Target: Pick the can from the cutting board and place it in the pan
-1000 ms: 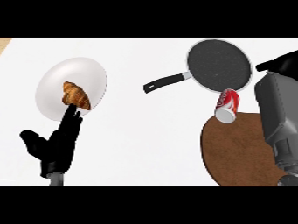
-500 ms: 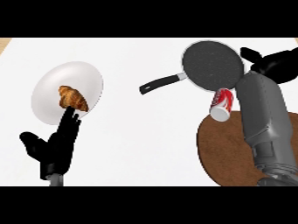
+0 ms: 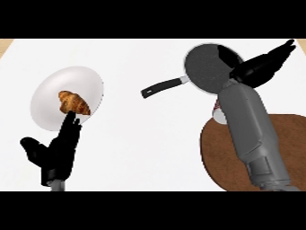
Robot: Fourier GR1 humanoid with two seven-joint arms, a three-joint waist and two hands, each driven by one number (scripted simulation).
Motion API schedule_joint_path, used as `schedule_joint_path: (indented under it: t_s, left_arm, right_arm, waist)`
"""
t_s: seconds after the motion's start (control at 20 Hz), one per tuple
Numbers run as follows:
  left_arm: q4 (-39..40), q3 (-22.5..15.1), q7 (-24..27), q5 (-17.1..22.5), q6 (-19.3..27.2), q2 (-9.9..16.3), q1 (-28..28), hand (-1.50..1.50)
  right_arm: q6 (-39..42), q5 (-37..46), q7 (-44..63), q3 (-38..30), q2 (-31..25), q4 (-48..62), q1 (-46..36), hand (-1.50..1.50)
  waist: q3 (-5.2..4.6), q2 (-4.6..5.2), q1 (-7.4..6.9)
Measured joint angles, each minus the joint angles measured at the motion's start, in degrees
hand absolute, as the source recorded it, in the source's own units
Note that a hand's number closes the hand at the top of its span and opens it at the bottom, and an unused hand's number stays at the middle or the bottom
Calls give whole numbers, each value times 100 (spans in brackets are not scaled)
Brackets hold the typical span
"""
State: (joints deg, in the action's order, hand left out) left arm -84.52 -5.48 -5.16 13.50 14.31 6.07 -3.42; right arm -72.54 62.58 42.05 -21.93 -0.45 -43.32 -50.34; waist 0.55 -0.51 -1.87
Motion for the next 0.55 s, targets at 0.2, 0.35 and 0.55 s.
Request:
schedule_joint_path:
  t_s: [0.2,0.35,0.55]
  left_arm:
    - [-9,19,-11,-18,9,-11,-11,0]
    - [-59,60,-61,-2,-14,30,-47,0]
    - [-42,84,-154,13,-43,54,1,0]
  right_arm:
    - [-253,-367,293,1037,13,-153,299,-150]
    - [-464,-359,622,1475,17,-211,486,-150]
    - [-656,-149,1103,1796,23,-165,551,-150]
  waist:
    - [-9,-10,44]
    - [-14,-11,62]
    - [-20,-6,39]
